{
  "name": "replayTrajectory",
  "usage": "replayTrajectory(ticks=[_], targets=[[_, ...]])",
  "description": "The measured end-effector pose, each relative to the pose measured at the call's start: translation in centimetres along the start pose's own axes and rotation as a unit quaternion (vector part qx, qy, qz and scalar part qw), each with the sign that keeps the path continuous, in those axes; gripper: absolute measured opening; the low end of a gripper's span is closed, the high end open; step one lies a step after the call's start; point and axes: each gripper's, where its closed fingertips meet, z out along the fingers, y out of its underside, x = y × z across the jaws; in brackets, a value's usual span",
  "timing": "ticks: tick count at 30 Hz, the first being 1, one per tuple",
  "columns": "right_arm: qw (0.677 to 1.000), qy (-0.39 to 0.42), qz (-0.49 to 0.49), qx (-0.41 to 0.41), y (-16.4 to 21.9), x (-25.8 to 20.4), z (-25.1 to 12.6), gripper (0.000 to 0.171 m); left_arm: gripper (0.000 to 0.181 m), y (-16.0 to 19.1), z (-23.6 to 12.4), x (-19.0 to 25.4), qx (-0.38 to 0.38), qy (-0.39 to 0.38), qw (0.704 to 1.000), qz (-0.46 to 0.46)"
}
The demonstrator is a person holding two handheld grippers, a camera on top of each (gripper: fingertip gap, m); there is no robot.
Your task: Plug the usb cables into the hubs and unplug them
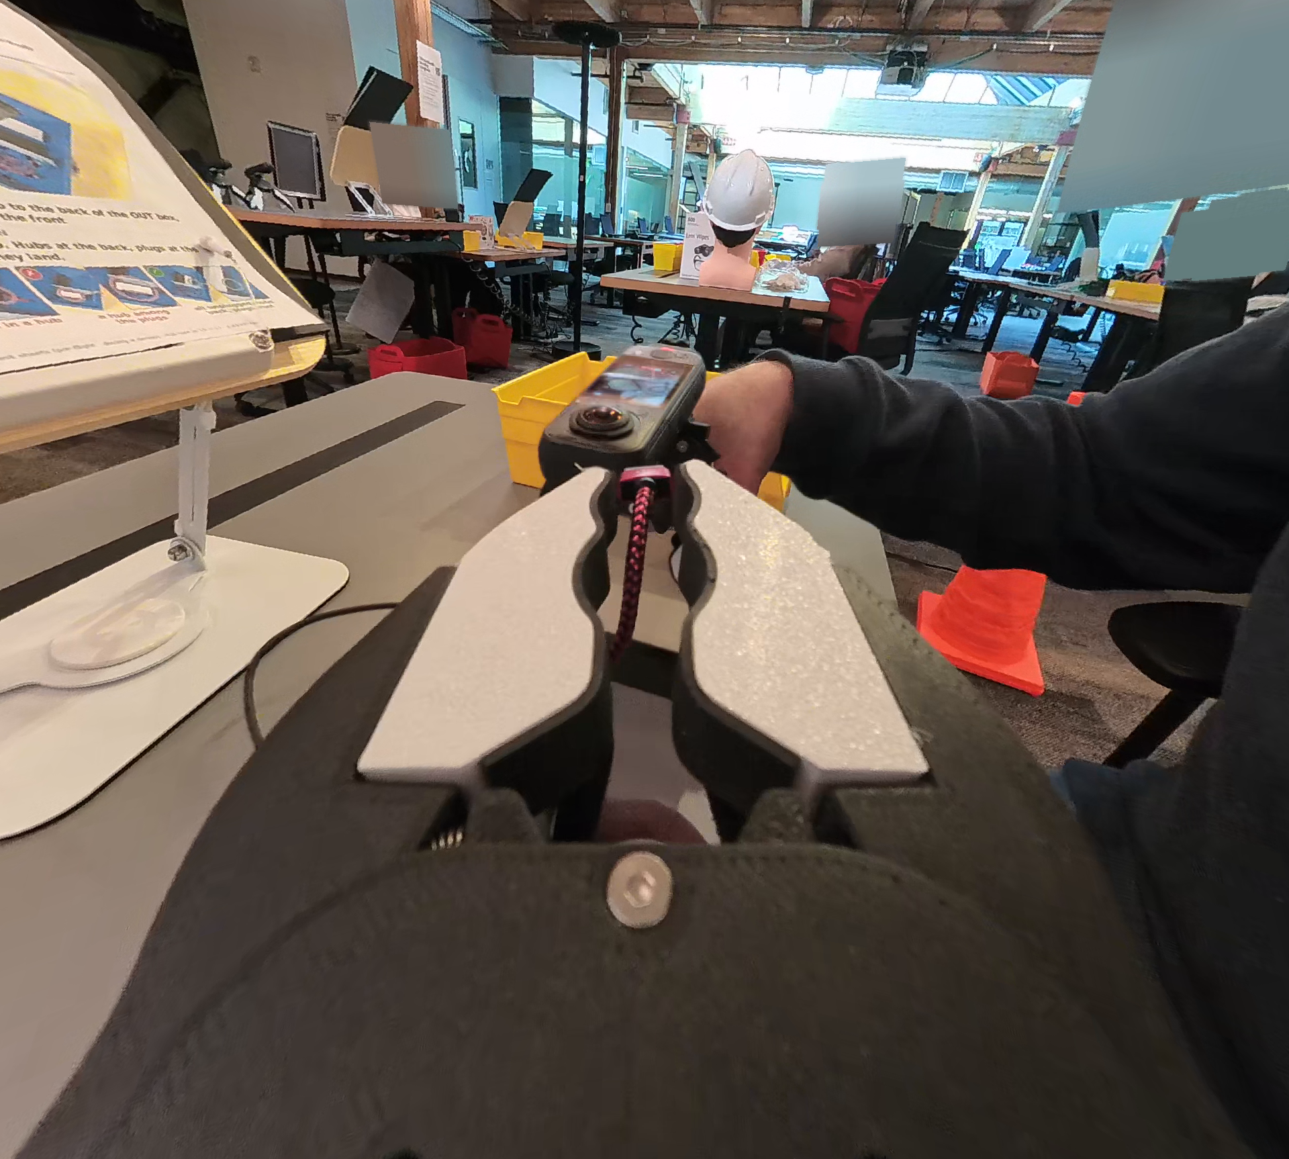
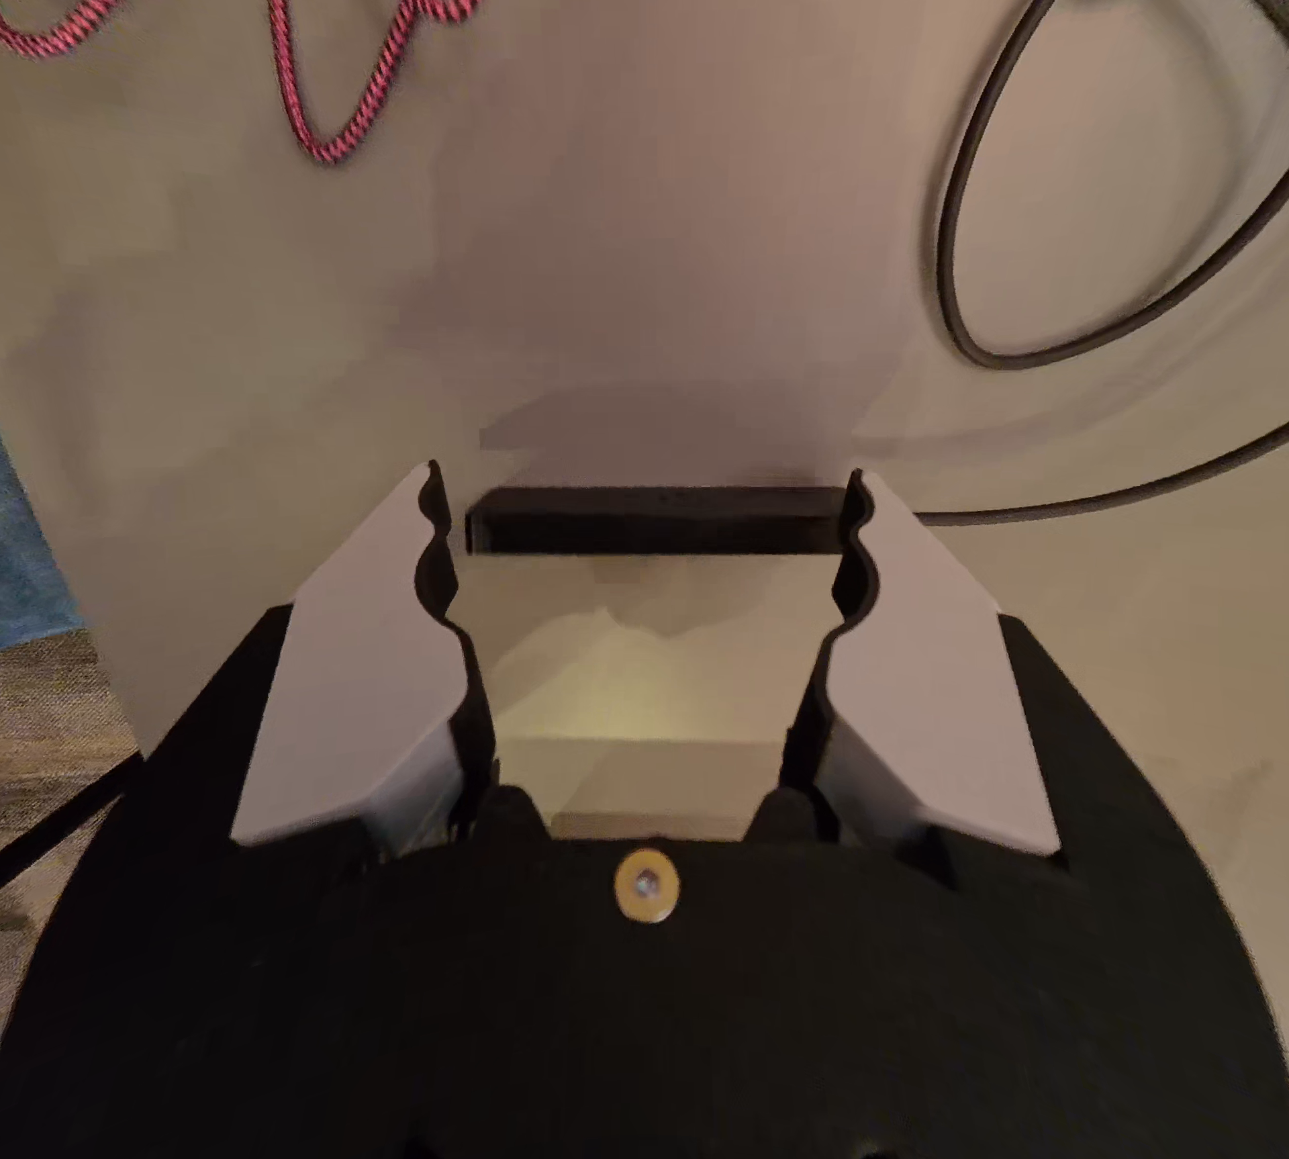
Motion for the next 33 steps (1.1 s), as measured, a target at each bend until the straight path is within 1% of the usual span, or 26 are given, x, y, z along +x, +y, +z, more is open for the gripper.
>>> replayTrajectory(ticks=[1, 3, 5, 8, 11, 14, 16, 19, 23, 24, 26, 33], targets=[[1.000, 0.001, 0.003, -0.008, 0.5, 0.0, 0.1, 0.109, 0.015, 0.0, 0.0, -0.1, 0.001, 0.001, 1.000, -0.001], [1.000, 0.017, -0.001, -0.010, 1.1, 0.0, -0.3, 0.109, 0.015, 0.1, 0.1, -0.1, 0.002, 0.003, 1.000, -0.001], [1.000, 0.025, 0.002, 0.018, 0.5, -0.2, -1.4, 0.111, 0.015, 0.2, 0.2, -0.1, 0.002, 0.004, 1.000, -0.003], [0.999, 0.045, -0.005, -0.011, 1.9, 0.5, -2.0, 0.113, 0.015, 0.4, 0.5, 0.0, 0.000, 0.007, 1.000, -0.006], [0.999, 0.022, -0.023, -0.010, 2.0, 0.1, -1.6, 0.113, 0.015, 0.5, 0.7, 0.3, -0.003, 0.010, 1.000, -0.004], [0.999, 0.023, -0.027, -0.023, 2.6, 0.4, -1.8, 0.111, 0.015, 0.5, 0.8, 0.4, -0.003, 0.010, 1.000, -0.003], [0.999, 0.023, -0.018, -0.016, 3.0, 0.5, -2.0, 0.110, 0.015, 0.5, 0.9, 0.5, -0.004, 0.011, 1.000, -0.003], [0.999, 0.027, -0.004, -0.031, 4.5, 0.6, -1.9, 0.110, 0.015, 0.7, 1.0, 0.5, -0.007, 0.012, 1.000, -0.004], [0.999, 0.011, 0.007, -0.052, 6.6, -0.1, -0.5, 0.109, 0.015, 1.0, 1.3, 0.6, -0.009, 0.014, 1.000, -0.005], [0.998, 0.007, 0.008, -0.054, 6.9, -0.2, -0.1, 0.112, 0.015, 1.1, 1.3, 0.6, -0.009, 0.015, 1.000, -0.006], [0.999, 0.003, 0.011, -0.042, 6.7, -0.3, 0.0, 0.110, 0.015, 1.2, 1.4, 0.6, -0.011, 0.015, 1.000, -0.007], [0.999, -0.013, -0.038, -0.030, 6.3, 0.0, -0.4, 0.116, 0.015, 1.2, 1.4, 0.7, -0.013, 0.015, 1.000, -0.005]])
